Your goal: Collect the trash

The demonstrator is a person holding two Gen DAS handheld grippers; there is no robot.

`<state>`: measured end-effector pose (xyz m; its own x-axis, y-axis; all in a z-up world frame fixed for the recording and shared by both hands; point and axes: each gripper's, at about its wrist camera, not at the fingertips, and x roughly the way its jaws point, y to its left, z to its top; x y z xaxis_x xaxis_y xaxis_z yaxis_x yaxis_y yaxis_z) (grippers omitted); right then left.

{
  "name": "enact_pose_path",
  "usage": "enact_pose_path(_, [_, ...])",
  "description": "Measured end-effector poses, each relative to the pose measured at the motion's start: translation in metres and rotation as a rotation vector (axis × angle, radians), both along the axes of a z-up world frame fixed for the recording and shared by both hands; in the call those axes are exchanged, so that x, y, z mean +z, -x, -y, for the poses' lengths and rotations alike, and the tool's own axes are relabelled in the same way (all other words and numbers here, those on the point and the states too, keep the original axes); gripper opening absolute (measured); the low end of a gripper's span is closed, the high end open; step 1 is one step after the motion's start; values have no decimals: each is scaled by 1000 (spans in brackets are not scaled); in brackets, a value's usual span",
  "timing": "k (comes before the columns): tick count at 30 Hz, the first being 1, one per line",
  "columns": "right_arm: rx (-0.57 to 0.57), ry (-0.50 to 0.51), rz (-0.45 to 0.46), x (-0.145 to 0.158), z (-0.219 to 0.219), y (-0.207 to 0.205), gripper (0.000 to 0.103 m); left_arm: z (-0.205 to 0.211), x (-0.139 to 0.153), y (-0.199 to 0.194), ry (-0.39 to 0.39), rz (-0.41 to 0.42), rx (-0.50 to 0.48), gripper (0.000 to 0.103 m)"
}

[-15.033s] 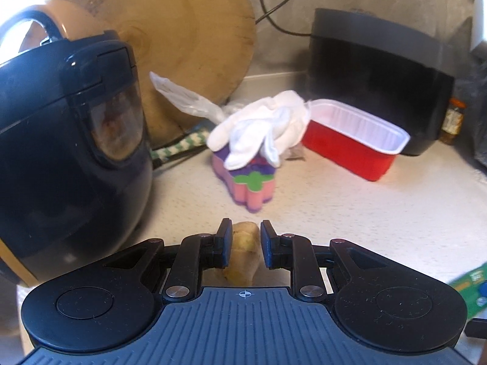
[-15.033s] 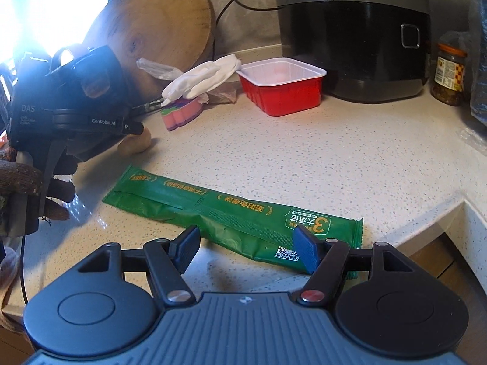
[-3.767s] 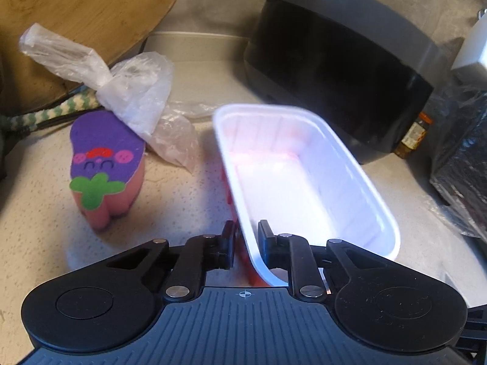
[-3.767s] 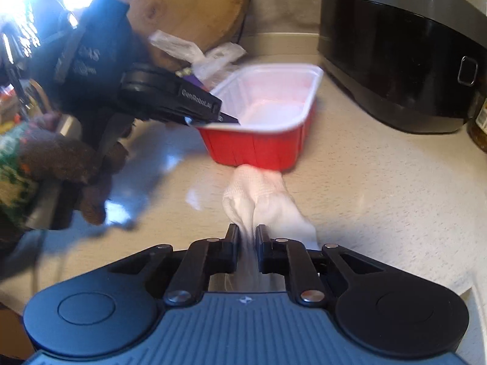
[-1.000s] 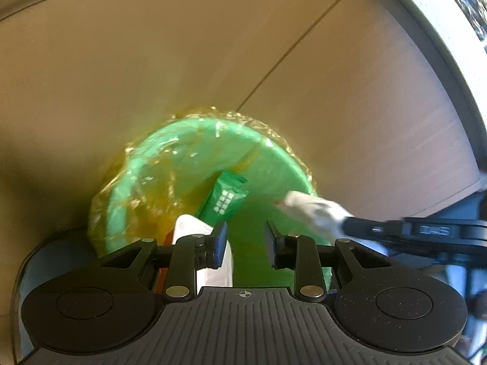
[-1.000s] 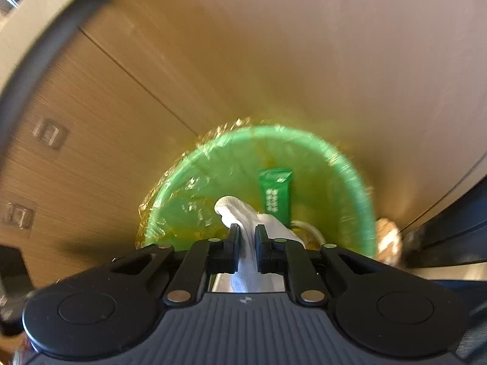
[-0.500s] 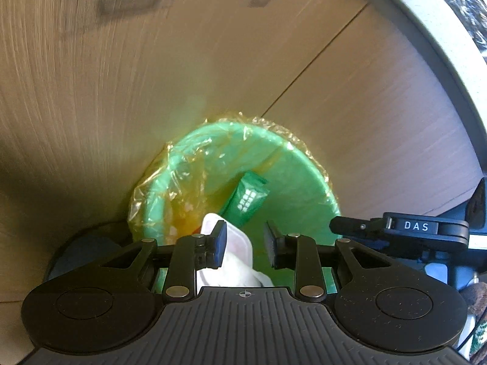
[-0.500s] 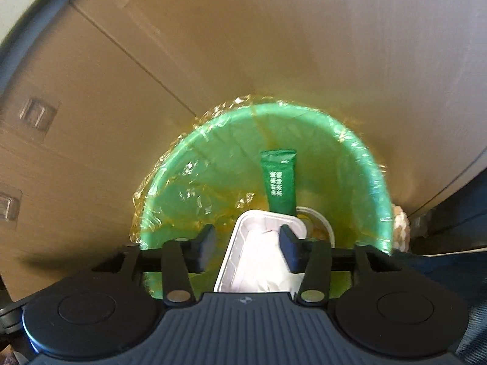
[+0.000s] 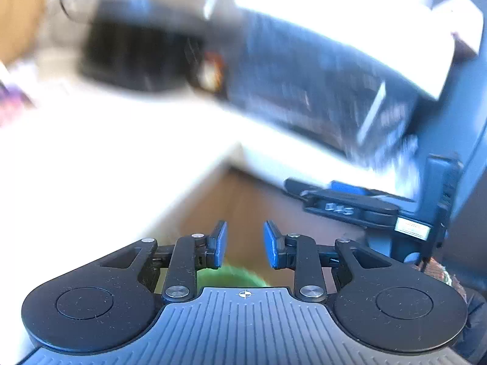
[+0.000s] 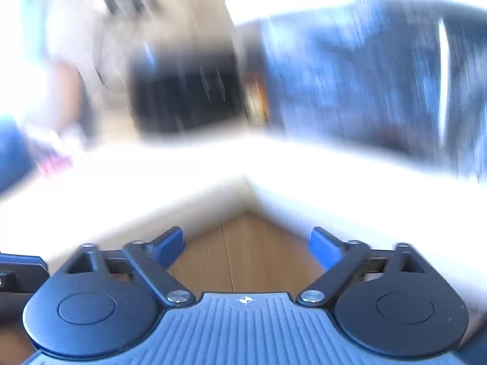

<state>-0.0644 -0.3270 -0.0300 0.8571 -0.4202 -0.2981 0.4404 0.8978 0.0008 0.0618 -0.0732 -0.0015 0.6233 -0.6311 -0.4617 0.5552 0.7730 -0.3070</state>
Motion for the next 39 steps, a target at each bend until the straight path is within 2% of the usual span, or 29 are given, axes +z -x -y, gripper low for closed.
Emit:
enact_pose_path(2, [25,109,50,35,-20,-14,99,-29,30,-9,-9,13,102,30])
enact_pose_path(4, [67,235,44,57,-46,-34,99,-63,51,-21,-17,19,232,30])
enact_pose_path(7, [187,279,35,84,-77,-64,99,-112,61,-41,-44,51,423,30])
enact_pose_path(9, [273,226,30,99,-91,-85,99,-141,54,-57,-46,61,511,30])
enact_pose_path(11, [338,137,-1,111,-101,-117,99,-165,41,-70,-13,72,545,30])
enact_pose_path(14, [407,-57,-90,122,-113,-175,99,-191,21,-85,47,22,566,30])
enact_pose_path(16, [405,-122,-155,121,-123,-217,99,-200,15,-90,52,-5,559,30])
enact_pose_path(20, [389,-98,-295,101,-147,-299,99,-198,19,-84,17,9,554,30])
enact_pose_path(24, [392,-156,-419,73,-160,-374,99,-198,17,-85,4,9,561,30])
enact_pose_path(27, [416,-202,-453,47,-168,-407,99,-201,16,-85,7,0,565,30])
enact_pose_path(32, [401,-153,-475,26,-182,-436,97,-203,14,-87,15,-4,578,30])
enact_pose_path(34, [415,-157,-477,23,-184,-443,88,-204,13,-87,22,-4,581,30])
enact_pose_path(37, [451,-187,-477,25,-186,-440,66,-203,12,-87,19,-11,581,30])
enact_pose_path(39, [497,-222,-487,28,-184,-435,41,-203,12,-87,17,-15,579,30])
